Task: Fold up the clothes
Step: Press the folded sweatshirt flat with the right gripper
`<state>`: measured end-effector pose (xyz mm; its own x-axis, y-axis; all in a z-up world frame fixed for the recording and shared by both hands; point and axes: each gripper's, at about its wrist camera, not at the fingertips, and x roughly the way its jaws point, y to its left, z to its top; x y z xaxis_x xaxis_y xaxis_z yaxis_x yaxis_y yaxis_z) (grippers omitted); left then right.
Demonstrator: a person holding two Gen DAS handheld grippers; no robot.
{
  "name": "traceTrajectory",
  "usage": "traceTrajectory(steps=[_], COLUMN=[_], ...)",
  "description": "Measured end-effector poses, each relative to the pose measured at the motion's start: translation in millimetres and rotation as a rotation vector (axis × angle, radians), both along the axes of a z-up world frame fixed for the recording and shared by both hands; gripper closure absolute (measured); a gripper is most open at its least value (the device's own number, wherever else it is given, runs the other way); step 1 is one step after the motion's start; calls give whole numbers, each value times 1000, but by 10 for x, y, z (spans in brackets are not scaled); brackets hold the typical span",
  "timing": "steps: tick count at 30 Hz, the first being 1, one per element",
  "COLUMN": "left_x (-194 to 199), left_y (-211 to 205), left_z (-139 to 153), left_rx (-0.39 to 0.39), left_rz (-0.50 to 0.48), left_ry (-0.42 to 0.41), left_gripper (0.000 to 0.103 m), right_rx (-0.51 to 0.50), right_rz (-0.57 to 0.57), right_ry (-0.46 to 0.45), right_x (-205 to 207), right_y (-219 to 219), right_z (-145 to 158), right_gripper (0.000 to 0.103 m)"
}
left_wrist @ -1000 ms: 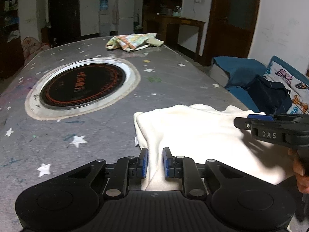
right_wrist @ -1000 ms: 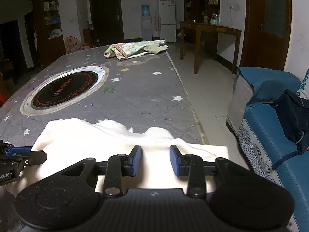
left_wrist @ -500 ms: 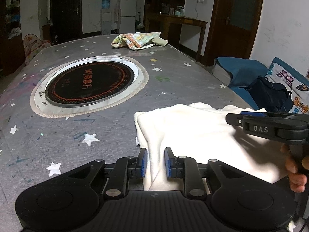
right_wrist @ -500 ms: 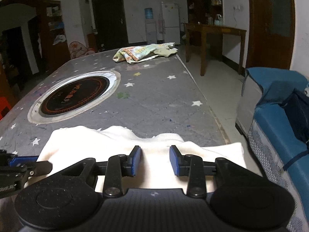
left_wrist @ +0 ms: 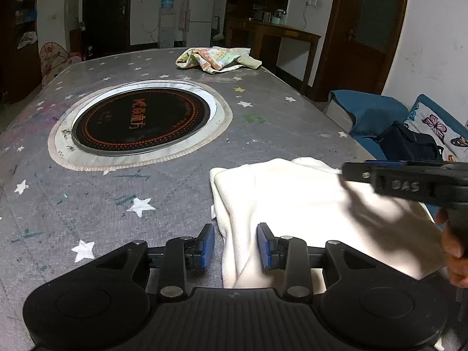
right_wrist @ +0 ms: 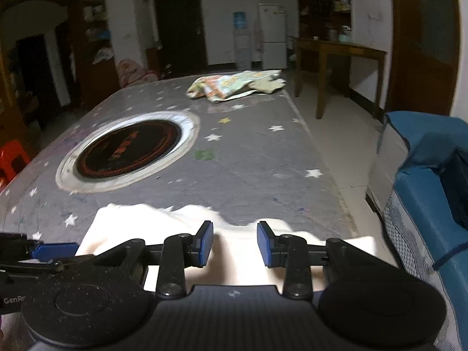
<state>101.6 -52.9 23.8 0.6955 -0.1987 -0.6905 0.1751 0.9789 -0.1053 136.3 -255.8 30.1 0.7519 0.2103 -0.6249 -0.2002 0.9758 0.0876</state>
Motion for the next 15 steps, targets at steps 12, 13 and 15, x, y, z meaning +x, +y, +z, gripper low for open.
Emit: traceTrajectory(steps=[12,13,15], left_x=[11,10,7], left_y=[75,85,96], left_z=[-8,-8,-7], left_rx=[-13,-18,-24], left_rz=[5,8,11], left_ry=[9,12,15], left_gripper=[52,52,51], right_rx=[-44,-41,-18], right_rz=[31,39,63], right_ry=[15,11,-1], right_x=[152,148,138], right_y=[307,313,356], right_z=[-119,-97,-49], right_gripper=[69,69,69])
